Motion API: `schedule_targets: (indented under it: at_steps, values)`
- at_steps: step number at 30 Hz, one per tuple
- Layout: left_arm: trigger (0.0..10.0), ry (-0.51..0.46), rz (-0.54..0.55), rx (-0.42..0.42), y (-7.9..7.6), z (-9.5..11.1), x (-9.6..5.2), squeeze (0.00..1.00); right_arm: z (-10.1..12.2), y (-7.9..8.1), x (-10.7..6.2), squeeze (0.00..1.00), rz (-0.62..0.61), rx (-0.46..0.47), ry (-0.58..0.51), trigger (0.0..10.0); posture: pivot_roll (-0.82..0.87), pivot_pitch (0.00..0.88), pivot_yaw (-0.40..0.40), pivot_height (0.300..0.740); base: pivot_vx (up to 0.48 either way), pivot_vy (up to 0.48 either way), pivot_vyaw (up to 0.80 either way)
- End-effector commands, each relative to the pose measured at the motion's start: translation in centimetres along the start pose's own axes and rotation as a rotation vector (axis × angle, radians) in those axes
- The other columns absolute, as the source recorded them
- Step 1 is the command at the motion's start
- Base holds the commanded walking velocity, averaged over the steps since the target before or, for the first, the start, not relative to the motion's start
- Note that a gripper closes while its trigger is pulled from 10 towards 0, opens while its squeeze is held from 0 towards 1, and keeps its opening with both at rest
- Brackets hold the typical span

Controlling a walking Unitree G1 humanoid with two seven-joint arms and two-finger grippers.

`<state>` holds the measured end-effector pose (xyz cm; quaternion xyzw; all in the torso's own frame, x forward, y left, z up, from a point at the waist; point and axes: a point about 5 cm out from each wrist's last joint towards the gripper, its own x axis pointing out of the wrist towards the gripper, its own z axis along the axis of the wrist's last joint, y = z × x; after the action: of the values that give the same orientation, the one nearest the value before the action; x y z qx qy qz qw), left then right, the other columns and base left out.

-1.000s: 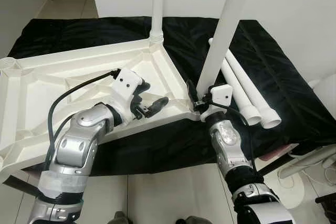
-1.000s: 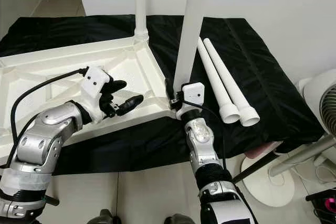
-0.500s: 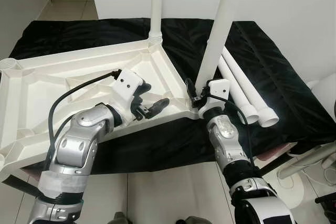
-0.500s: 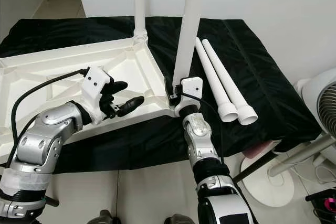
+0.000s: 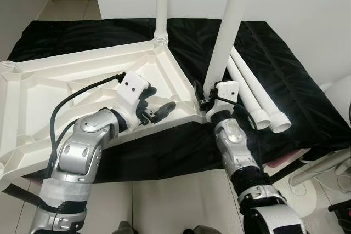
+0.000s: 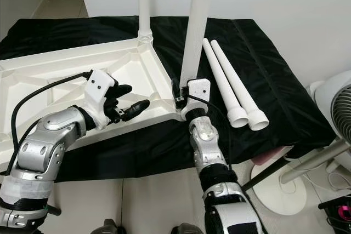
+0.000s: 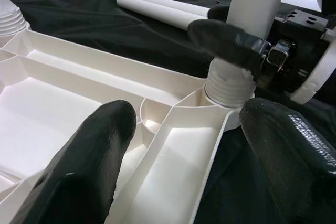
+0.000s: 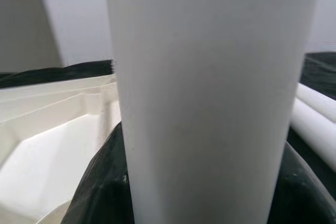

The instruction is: Building children table

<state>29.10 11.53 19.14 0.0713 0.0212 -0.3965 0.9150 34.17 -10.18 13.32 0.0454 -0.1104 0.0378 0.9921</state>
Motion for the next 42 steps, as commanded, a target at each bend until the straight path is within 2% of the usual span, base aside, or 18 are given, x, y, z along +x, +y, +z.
schedule_targets:
  at_steps: [1, 3, 11, 18, 20, 22, 25, 42]
  values:
    - [10.0, -0.012, 0.056, 0.009, 0.4, 0.6, -0.1, 0.0, -3.4, -1.6, -1.8, 0.0, -0.1, -0.003, 0.178, 10.0, -0.03, 0.071, -0.005, 0.74, 0.0, 0.0, 0.0]
    - [10.0, -0.013, 0.055, 0.007, 0.4, 0.6, 0.0, 0.0, -3.3, -1.2, -1.8, 0.0, -0.145, 0.014, 0.167, 10.0, -0.03, 0.068, -0.002, 0.74, 0.0, 0.0, 0.0]
    - [10.0, -0.012, 0.054, 0.006, 0.4, 0.6, 0.0, 0.0, -2.6, -1.0, -1.5, 0.0, -0.126, 0.029, 0.131, 10.0, -0.03, 0.067, -0.001, 0.74, 0.0, 0.0, 0.0]
    - [10.0, -0.012, 0.056, 0.003, 0.4, 0.7, 0.0, 0.0, -2.3, -0.7, -1.2, 0.0, -0.103, -0.015, 0.121, 10.0, -0.03, 0.066, -0.001, 0.74, 0.0, 0.0, 0.0]
    - [10.0, -0.013, 0.058, 0.001, 0.5, 0.7, 0.0, 0.0, -2.3, -0.4, -1.3, 0.0, -0.069, -0.072, 0.114, 10.0, -0.03, 0.068, -0.003, 0.74, 0.0, 0.0, 0.0]
    - [10.0, -0.013, 0.058, 0.001, 0.5, 0.7, 0.0, 0.0, -2.3, -0.4, -1.3, 0.0, -0.069, -0.072, 0.114, 10.0, -0.03, 0.068, -0.003, 0.74, 0.0, 0.0, 0.0]
    - [10.0, -0.012, 0.06, 0.001, 0.5, 0.7, 0.0, 0.0, -2.6, -0.3, -1.7, 0.0, -0.032, -0.127, 0.112, 10.0, -0.03, 0.069, -0.003, 0.74, 0.0, 0.0, 0.0]
    - [10.0, -0.009, 0.057, -0.004, 0.4, 0.6, 0.0, 0.0, -2.9, -0.7, -2.0, 0.0, -0.04, -0.112, 0.126, 10.0, -0.03, 0.074, -0.001, 0.74, 0.0, 0.0, 0.0]
